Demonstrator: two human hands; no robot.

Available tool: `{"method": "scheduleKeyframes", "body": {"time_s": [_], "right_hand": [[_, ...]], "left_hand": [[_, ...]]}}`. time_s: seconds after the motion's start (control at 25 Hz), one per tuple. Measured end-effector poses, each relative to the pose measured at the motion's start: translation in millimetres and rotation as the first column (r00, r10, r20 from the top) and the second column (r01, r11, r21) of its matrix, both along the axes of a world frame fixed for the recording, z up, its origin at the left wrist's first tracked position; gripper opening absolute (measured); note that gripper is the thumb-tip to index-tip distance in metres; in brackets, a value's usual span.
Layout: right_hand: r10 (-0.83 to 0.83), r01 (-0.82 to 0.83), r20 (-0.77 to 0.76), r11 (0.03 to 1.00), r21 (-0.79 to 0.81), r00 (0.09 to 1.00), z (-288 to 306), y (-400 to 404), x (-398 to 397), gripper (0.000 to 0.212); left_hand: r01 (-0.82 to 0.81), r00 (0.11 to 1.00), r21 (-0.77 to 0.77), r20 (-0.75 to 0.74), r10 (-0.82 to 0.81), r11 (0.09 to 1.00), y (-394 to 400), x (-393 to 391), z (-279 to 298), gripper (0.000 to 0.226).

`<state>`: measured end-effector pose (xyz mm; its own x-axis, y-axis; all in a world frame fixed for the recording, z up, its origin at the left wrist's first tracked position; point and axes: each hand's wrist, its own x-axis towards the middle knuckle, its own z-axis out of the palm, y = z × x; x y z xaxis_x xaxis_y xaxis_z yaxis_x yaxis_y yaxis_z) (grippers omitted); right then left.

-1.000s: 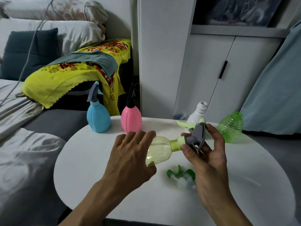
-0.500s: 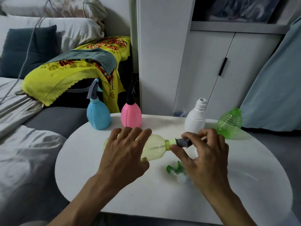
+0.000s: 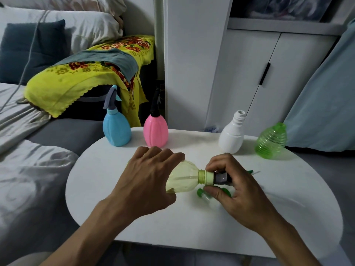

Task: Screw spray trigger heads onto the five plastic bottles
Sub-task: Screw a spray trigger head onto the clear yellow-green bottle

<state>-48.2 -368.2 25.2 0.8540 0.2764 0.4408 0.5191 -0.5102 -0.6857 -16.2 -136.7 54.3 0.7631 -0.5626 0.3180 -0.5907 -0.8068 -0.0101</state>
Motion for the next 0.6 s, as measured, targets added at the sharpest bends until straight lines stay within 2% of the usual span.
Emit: {"method": "scheduleKeyframes", "body": {"time_s": [0.12, 0.32, 0.48, 0.6], "right_hand": [[0.053, -0.053, -0.003, 0.999, 0.005, 0.999, -3.1, 0.5, 0.0, 0.028], [-0.015, 0.019, -0.061, 0.997, 0.07, 0.998, -4.1, 0.8, -1.4, 0.045], [-0.046, 0.049, -0.057, 0.997, 0.067, 0.997, -2.8, 2.7, -0.7, 0.029], [-0.03, 0.037, -0.085, 0.996, 0.081, 0.996, -2.8, 1.5, -1.2, 0.034]], "left_hand": [[0.003, 1.0, 0.042, 0.003, -0.004, 0.999, -0.3, -2.1, -1.4, 0.072], [-0.035, 0.999, 0.031, 0.022, 0.034, 0.999, -2.5, -4.5, -2.0, 0.07], [-0.045, 0.997, 0.046, 0.059, 0.042, 0.998, -5.1, -4.9, -2.4, 0.07], [-0.052, 0.995, 0.058, 0.088, 0.047, 0.997, -8.3, -5.4, -3.7, 0.071]]}}
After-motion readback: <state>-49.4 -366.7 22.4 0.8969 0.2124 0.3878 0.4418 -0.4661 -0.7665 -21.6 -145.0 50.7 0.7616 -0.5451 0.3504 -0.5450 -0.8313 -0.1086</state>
